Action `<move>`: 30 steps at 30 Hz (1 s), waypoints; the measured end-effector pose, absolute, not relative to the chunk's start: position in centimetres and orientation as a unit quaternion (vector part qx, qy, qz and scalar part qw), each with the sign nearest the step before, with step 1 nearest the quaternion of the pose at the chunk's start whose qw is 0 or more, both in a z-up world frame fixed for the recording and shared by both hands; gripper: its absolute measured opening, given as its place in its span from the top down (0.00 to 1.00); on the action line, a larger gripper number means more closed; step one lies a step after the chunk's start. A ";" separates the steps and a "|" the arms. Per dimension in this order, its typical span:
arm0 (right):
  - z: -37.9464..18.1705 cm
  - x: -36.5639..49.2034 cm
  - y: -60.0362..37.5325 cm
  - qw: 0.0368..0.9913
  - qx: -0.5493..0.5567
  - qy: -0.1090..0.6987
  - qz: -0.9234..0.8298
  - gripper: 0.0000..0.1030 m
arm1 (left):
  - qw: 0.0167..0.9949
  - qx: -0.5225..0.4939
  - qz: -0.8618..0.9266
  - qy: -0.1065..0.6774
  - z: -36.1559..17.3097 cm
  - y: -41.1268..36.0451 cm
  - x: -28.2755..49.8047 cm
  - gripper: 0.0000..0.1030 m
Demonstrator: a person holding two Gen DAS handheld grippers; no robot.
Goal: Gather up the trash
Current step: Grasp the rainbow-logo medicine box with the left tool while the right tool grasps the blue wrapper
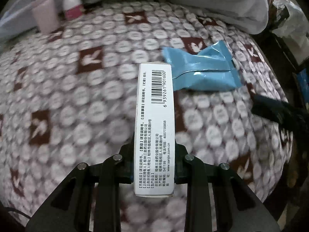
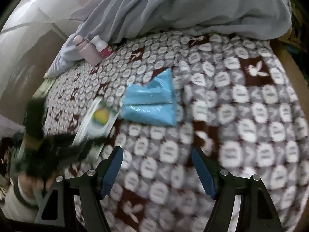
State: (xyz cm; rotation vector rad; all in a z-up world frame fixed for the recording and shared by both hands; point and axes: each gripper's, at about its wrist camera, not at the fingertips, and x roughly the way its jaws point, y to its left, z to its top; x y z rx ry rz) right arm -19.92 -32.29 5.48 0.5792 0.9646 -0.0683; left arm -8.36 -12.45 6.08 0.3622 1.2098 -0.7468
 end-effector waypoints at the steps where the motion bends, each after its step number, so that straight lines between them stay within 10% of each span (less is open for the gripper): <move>1: 5.3 -19.1 -32.0 0.843 0.282 0.456 -0.030 0.31 | 0.749 0.162 -0.339 0.546 6.6 -11.4 -8.5 0.76; 14: 7.5 -10.6 -26.5 0.851 -0.087 0.510 0.086 0.22 | 0.774 0.134 -0.315 0.532 7.0 -5.7 -8.2 0.76; 23: 2.8 -7.5 -30.9 0.819 -0.108 0.557 0.088 0.19 | 0.771 0.122 -0.309 0.543 5.9 -7.9 -7.6 0.76; 30: 6.0 -12.0 -32.0 0.865 0.027 0.494 0.081 0.69 | 0.771 0.107 -0.317 0.542 6.8 -9.4 -9.1 0.76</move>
